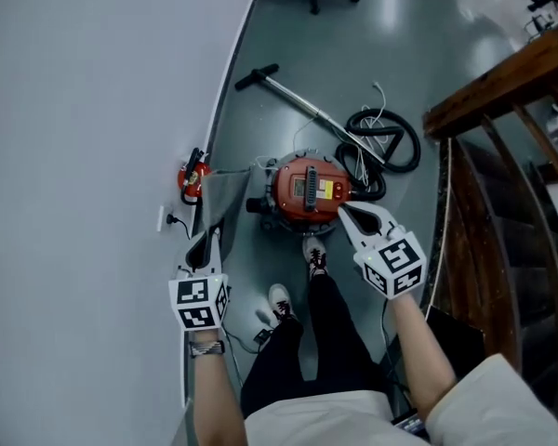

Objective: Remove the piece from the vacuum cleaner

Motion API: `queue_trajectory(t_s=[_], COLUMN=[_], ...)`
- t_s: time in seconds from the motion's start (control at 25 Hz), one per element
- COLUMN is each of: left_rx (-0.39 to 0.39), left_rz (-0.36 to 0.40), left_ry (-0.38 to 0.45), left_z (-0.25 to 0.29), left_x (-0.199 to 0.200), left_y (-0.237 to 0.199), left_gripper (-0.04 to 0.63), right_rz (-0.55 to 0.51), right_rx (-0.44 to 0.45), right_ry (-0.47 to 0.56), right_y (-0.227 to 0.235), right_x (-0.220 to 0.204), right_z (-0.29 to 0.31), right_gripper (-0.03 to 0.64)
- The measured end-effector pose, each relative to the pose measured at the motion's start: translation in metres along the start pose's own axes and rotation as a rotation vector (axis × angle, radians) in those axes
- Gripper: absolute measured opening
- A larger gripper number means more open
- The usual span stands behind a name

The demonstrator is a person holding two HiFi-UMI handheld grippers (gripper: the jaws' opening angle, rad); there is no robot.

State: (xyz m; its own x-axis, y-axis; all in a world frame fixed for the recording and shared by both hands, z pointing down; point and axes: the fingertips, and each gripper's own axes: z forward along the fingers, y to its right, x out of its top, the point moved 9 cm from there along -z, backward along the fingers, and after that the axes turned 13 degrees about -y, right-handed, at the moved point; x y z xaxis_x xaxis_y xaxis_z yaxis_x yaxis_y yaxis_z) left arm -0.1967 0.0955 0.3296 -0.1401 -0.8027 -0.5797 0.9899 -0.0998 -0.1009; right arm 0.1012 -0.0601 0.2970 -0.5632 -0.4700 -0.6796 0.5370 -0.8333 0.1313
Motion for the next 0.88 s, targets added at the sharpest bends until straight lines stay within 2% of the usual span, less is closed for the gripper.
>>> queue_trajectory(t_s=[0.28,0.88], left_rx=[-0.048,-0.160], left_rz=[0.027,0.195], left_ry=[0.086,0.182], left_z=[-0.051,-0.147], left_x=[0.030,0.080], left_y=[0.010,0.040], left_gripper=[0.025,0.025], right_rz=[-0.049,-0.161], right_rx=[-0.013,-0.043], right_ry=[0.091,0.229], right_y=[-0.018,-0.057], right_x=[0.044,0.100], right_z=[-0.050,-0.149], right_gripper=[0.028,0.028])
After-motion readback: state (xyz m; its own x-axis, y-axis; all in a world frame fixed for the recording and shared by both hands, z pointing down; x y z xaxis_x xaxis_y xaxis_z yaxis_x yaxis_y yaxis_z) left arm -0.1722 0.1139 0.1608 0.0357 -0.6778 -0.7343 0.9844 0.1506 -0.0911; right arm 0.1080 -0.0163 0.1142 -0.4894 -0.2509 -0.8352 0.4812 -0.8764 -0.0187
